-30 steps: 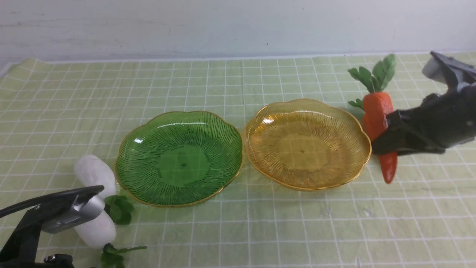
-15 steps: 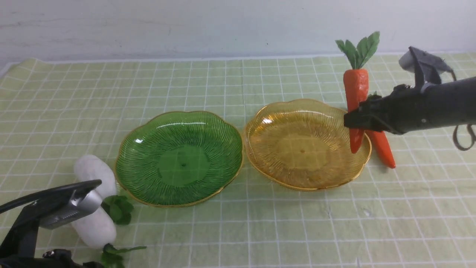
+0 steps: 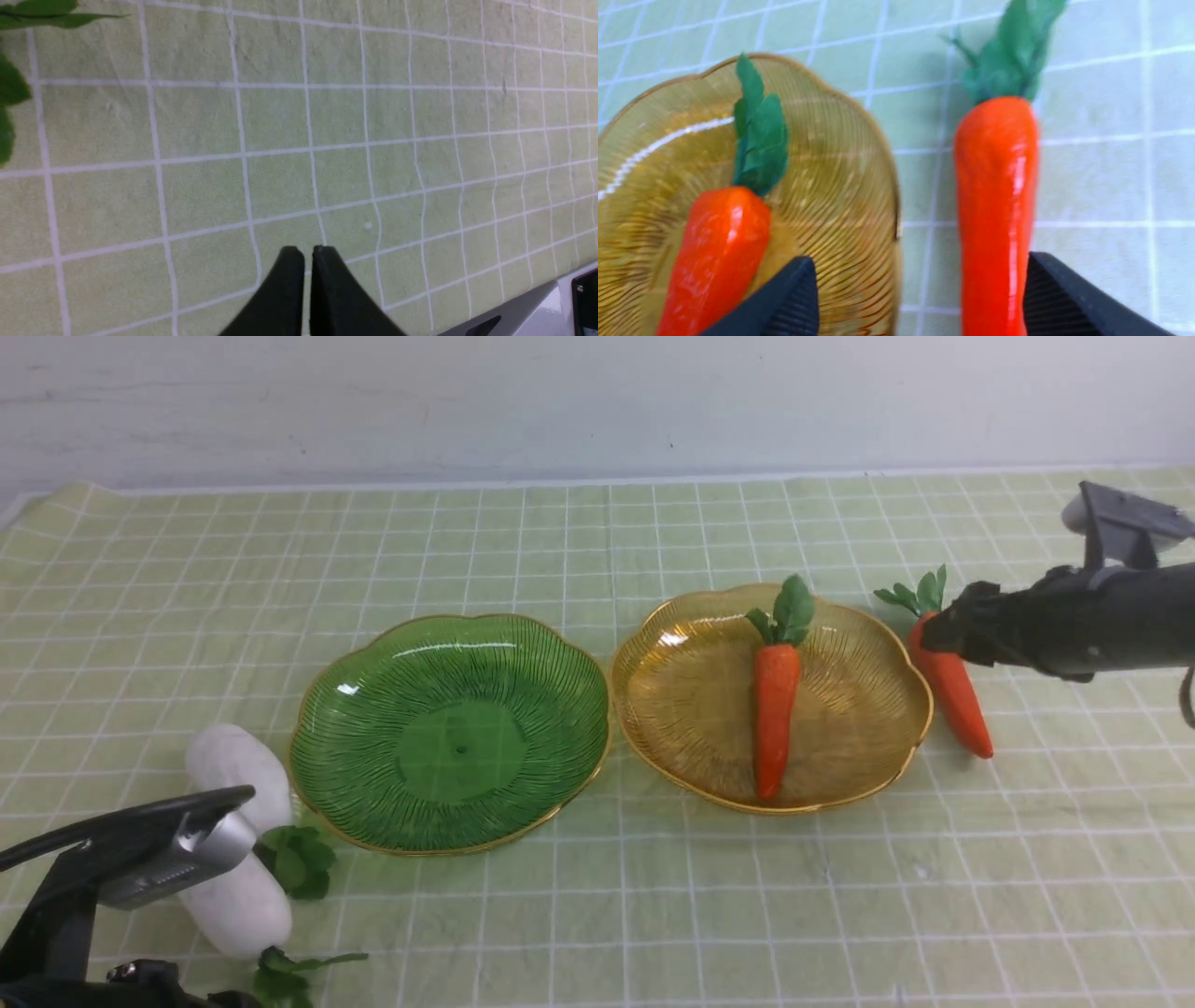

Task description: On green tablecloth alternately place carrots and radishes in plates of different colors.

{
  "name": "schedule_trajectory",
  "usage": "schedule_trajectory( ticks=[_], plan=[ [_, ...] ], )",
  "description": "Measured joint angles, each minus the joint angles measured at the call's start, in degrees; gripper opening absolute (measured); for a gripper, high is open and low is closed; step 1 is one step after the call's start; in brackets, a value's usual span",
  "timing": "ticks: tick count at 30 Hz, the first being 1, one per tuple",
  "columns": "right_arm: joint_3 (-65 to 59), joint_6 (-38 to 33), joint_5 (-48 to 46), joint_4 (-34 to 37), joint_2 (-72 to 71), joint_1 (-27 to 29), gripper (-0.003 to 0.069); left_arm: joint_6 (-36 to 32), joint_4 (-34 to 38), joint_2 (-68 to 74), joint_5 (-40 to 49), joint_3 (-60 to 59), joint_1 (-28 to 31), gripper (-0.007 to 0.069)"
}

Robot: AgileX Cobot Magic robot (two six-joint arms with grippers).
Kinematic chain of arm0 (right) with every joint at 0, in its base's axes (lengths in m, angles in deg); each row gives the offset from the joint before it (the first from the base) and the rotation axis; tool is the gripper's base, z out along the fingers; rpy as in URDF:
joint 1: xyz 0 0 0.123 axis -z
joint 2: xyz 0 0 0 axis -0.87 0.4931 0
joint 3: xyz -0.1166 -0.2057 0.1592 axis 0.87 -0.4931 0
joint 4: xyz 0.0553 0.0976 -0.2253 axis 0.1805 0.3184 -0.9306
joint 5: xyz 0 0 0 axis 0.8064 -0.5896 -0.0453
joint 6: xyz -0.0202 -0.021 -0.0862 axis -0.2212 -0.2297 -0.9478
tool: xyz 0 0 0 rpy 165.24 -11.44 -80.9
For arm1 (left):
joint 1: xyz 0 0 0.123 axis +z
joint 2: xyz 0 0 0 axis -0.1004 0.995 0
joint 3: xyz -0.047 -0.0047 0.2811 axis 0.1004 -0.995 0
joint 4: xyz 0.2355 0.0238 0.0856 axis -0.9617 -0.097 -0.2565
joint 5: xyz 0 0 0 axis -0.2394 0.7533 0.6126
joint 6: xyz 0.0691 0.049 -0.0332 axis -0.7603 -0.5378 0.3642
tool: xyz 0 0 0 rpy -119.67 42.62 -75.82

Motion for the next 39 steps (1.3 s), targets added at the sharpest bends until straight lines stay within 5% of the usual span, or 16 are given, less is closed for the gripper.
schedule_trajectory(
  ticks=[20,23,29,33,39],
  plan=[
    [0.6,-3.4,1.2,-4.3,8.3,0.1,0.0521,0.0,0.0,0.0,-0.1,0.0,0.0,0.001],
    [0.6,-3.4,1.4,-5.8,8.3,0.1,0.0455,0.0,0.0,0.0,-0.1,0.0,0.0,0.0013],
    [0.6,-3.2,0.8,-9.4,8.1,0.4,0.0208,0.0,-0.3,0.0,-0.1,0.0,0.0,0.0013],
    [0.6,0.1,-5.4,-11.2,3.3,3.5,0.0211,0.0,-2.6,0.0,-0.1,0.0,0.0,0.0013],
    [0.6,6.2,-17.4,-1.7,-2.9,3.8,0.0211,0.0,-4.2,0.0,-0.3,0.0,0.0,0.0013]
  ],
)
